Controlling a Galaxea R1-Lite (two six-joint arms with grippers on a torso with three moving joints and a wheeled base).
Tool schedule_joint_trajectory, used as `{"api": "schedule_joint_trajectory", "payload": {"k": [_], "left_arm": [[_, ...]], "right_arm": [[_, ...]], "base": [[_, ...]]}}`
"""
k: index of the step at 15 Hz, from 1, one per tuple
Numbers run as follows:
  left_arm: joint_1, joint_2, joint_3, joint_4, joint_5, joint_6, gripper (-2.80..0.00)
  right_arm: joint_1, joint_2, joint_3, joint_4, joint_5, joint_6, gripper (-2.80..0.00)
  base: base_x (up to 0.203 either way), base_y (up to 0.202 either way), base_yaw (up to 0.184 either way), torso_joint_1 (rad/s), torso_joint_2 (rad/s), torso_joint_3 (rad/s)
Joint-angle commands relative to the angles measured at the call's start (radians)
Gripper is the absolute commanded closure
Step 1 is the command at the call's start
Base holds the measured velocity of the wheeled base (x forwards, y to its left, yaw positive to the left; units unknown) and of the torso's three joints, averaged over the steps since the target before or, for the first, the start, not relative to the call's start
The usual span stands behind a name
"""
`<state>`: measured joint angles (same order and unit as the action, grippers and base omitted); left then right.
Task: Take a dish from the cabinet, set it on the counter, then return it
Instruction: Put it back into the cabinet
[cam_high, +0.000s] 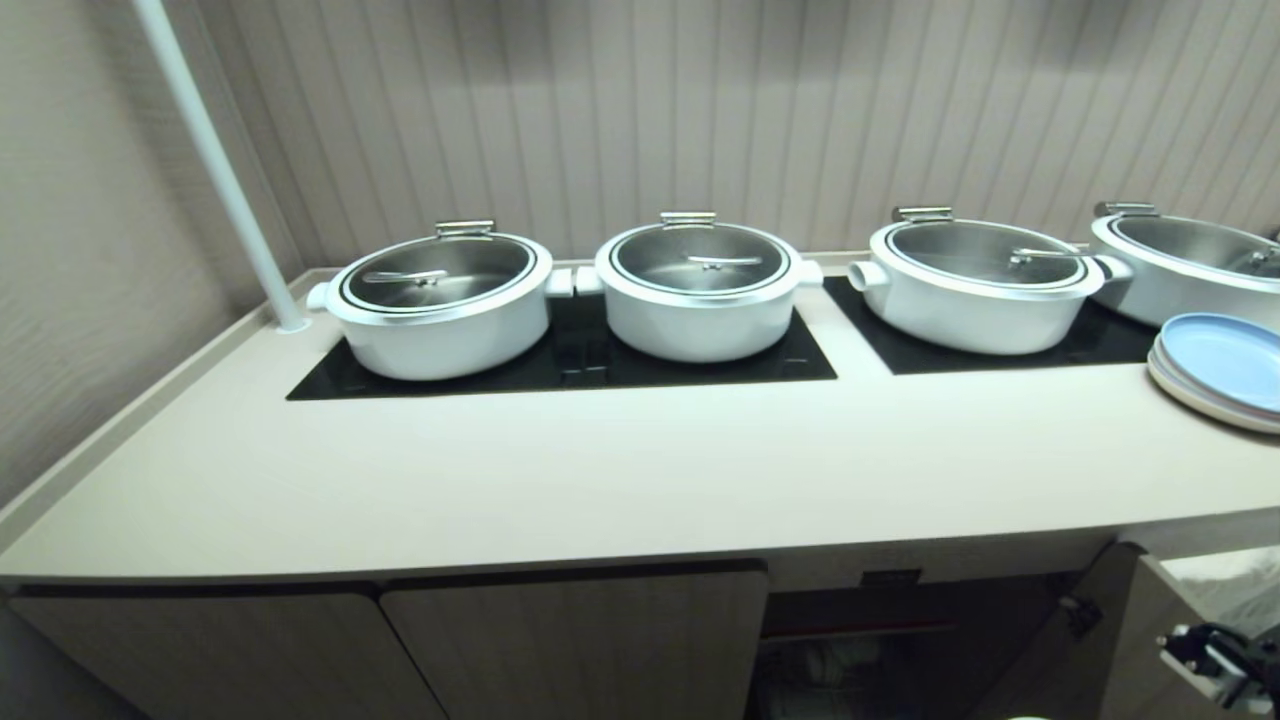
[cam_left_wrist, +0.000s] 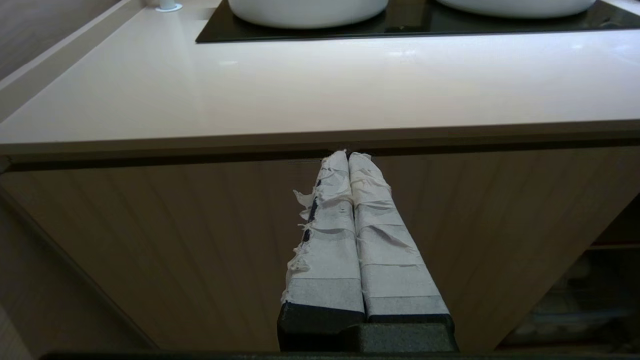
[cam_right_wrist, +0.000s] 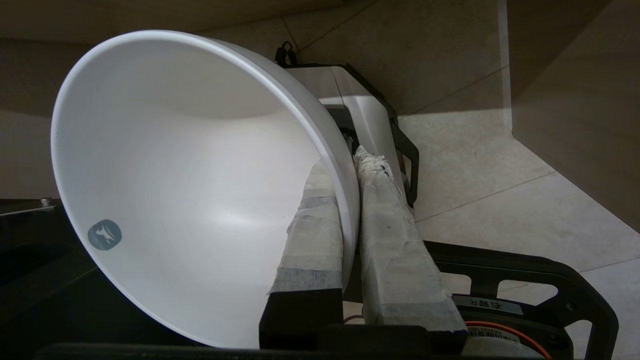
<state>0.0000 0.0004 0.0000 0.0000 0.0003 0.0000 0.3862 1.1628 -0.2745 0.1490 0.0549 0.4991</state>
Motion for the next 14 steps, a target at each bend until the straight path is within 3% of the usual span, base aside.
{"api": "schedule_joint_trajectory", "payload": {"k": [1,14], "left_arm": [[0.0,0.0,0.0,0.0,0.0,0.0,0.0],[0.0,0.0,0.0,0.0,0.001,0.0,0.0]], "right_arm": [[0.0,0.002,0.003,0.001,0.0,0.002,0.0],[0.005,-0.001,0.032,-0.022,-0.001,0.004,0.0]], "base": [[0.0,0.0,0.0,-0.149,0.3,0.163],[0.0,0.0,0.0,-0.163,0.36,0.19]]}}
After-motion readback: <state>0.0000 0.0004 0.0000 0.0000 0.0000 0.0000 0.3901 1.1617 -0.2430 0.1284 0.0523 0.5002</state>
